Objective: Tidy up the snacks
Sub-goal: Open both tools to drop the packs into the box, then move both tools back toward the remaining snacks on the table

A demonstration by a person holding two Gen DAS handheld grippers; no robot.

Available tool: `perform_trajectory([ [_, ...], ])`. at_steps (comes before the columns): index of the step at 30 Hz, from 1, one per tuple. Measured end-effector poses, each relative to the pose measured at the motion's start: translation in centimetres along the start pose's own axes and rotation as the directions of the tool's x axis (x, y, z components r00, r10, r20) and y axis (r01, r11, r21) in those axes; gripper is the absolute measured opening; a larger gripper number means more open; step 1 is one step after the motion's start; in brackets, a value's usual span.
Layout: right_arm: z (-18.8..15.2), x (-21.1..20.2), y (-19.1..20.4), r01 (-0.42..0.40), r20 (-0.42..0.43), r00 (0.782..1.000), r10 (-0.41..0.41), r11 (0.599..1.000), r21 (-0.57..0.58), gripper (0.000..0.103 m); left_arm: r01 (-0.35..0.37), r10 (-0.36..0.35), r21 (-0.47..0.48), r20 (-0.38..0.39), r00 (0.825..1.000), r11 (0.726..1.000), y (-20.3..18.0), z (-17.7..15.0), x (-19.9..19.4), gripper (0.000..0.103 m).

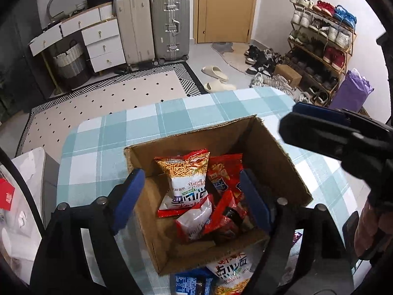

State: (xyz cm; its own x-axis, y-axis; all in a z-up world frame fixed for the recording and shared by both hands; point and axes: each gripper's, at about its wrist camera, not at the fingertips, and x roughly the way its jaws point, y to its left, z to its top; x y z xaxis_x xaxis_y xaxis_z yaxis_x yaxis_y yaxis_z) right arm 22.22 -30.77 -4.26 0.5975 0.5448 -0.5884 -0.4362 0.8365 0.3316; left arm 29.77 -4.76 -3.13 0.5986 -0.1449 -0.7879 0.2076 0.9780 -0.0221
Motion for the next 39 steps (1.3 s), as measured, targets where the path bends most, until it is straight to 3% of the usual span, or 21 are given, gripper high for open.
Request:
perform_trajectory([
  [7, -0.3, -3.6, 0.8, -0.002, 0.040, 0.999, 0.003, 1.000, -0.003, 0.054, -0.038, 0.038, -0.009, 0.099, 0.994, 0.999, -0.3, -2.2, -4.4, 0.081],
  [10, -0.7, -5.5, 1.4, 0.001, 0.067, 0.998, -0.001, 1.000, -0.012, 0.063, -0.053, 0.052, 0.003, 0.135, 0.989, 0.999, -0.8, -3.8, -6.2, 0.081],
  [13, -1.1, -7.1, 2.0, 0.012, 0.077, 0.997, -0.009, 0.999, -0.036, 0.064, -0.051, 0.051, -0.002, 0.165, 0.985, 0.999, -1.2, -5.2, -8.1, 0.081],
  [17, -1.6, -9.0, 3.0, 0.010, 0.083, 0.997, -0.006, 0.999, -0.054, 0.064, -0.041, 0.044, -0.021, 0.187, 0.981, 0.999, -1.6, -6.7, -10.0, 0.081],
  [24, -2.9, -12.6, 5.0, 0.002, 0.128, 0.992, 0.008, 0.996, -0.084, 0.073, -0.063, 0.062, -0.004, 0.229, 0.972, 0.998, -2.4, -8.8, -13.3, 0.082],
  [29, -4.8, -15.4, 6.1, -0.007, 0.180, 0.983, 0.023, 0.996, -0.090, 0.085, -0.059, 0.054, 0.007, 0.298, 0.953, 0.998, -3.0, -10.5, -16.5, 0.089],
  [32, -6.8, -17.1, 6.6, -0.011, 0.218, 0.976, 0.029, 0.996, -0.085, 0.087, -0.060, 0.051, 0.018, 0.341, 0.939, 0.998, -3.7, -11.6, -18.2, 0.102],
  [34, -8.0, -17.7, 6.7, -0.023, 0.228, 0.973, 0.038, 0.997, -0.068, 0.093, -0.070, 0.055, 0.027, 0.371, 0.927, 0.997, -4.2, -12.4, -19.4, 0.102],
  [37, -9.8, -18.4, 6.2, -0.068, 0.232, 0.970, 0.070, 0.998, -0.014, 0.094, -0.076, 0.051, 0.049, 0.385, 0.921, 0.996, -5.0, -13.5, -20.5, 0.102],
  [39, -11.0, -18.6, 6.2, -0.049, 0.232, 0.972, 0.048, 0.999, -0.002, 0.094, -0.074, 0.046, 0.058, 0.394, 0.918, 0.996, -5.5, -14.4, -21.1, 0.102],
])
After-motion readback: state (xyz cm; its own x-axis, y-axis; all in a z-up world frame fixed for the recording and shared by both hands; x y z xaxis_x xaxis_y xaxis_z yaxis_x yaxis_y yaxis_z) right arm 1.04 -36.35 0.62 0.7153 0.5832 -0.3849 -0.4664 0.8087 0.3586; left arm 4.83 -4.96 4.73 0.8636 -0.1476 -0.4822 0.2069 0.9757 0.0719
